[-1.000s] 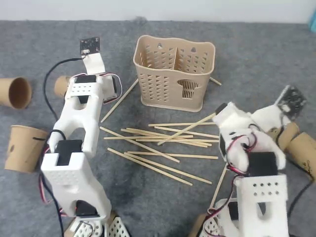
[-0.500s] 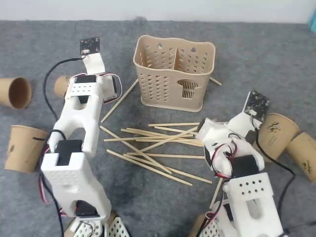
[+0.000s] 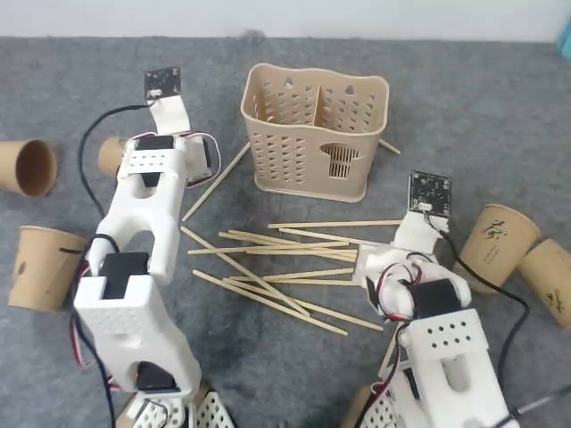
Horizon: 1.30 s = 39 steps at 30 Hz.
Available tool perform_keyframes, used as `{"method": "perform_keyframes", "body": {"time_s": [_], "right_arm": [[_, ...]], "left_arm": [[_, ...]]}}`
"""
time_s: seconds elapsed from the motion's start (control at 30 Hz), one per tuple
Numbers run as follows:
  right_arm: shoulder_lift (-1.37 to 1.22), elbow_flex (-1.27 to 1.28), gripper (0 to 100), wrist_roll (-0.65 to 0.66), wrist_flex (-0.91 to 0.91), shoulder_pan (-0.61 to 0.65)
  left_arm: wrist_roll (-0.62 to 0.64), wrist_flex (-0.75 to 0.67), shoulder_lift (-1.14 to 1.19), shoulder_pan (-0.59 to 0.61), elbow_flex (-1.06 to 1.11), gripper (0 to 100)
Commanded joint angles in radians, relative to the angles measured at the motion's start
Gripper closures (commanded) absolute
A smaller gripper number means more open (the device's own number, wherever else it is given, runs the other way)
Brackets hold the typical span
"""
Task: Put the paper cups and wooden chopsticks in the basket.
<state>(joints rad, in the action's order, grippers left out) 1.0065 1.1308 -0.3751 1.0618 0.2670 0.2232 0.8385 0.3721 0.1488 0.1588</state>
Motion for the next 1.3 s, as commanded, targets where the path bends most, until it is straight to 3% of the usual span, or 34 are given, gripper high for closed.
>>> {"method": "perform_keyframes", "body": {"time_s": [0.0, 0.13, 0.27, 0.5, 0.93, 1.17, 1.27], "right_arm": [[0.015, -0.161, 74.4, 0.072, 0.056, -0.142], [-0.024, -0.298, 84.3, -0.017, 0.059, -0.255], [-0.203, -0.399, 94.6, -0.095, 0.041, -0.265], [-0.627, -0.649, 86.9, -0.322, -0.036, -0.254], [-1.234, -1.214, 86.9, -0.700, -0.062, -0.242], [-1.509, -1.470, 86.9, -0.726, -0.062, -0.237], [-1.586, -1.554, 86.9, -0.647, -0.053, -0.249]], "left_arm": [[-0.002, -0.015, -0.017, 0.006, -0.019, 98], [-0.002, -0.015, -0.017, 0.006, -0.019, 98], [-0.002, -0.015, -0.017, 0.006, -0.019, 98], [-0.002, -0.014, -0.017, 0.006, -0.019, 98], [-0.002, -0.015, -0.015, 0.006, -0.021, 98], [-0.002, -0.015, -0.015, 0.006, -0.021, 98], [-0.002, -0.015, -0.015, 0.006, -0.021, 98]]}}
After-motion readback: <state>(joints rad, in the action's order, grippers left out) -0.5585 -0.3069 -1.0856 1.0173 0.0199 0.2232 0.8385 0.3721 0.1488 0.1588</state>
